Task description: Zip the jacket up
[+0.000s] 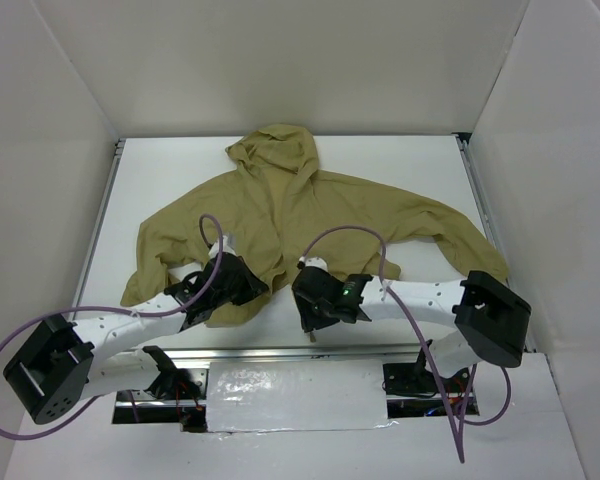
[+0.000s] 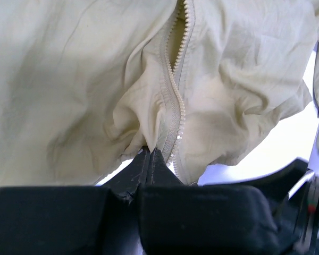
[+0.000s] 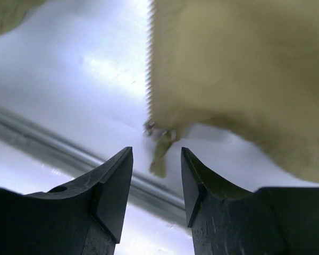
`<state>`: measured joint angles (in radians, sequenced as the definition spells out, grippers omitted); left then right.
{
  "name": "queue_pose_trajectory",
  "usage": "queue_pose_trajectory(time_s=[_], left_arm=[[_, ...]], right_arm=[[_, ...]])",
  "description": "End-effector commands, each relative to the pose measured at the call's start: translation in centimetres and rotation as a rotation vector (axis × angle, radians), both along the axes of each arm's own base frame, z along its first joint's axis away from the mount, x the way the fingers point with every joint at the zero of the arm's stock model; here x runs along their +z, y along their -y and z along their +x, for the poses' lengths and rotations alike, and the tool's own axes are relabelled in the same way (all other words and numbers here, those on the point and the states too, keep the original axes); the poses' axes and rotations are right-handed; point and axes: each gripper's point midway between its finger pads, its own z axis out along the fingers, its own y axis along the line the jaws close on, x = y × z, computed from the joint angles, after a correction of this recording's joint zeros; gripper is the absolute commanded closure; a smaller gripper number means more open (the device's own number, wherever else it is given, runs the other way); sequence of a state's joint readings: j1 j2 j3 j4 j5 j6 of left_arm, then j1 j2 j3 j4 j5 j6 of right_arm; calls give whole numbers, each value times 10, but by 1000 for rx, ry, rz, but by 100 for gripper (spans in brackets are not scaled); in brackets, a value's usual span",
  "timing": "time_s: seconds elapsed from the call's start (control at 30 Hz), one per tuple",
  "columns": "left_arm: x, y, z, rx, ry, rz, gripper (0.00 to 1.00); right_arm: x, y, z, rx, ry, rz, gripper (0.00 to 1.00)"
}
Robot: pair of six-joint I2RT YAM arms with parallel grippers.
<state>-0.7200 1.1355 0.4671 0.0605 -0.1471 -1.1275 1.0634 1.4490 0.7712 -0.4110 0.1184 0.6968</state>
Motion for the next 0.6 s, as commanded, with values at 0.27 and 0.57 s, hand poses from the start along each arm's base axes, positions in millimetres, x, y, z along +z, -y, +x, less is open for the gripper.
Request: queue_pose_trajectory(time_s=[0.27,0.57], left_arm=[[9,3,0,-26,38,-31,100],[7,4,-1,-31,33,-35,100]], right_arm=[[-13,-7,-9,-59,-12,-19,59],[-18,-9,-20,-41,-8,-67,90]])
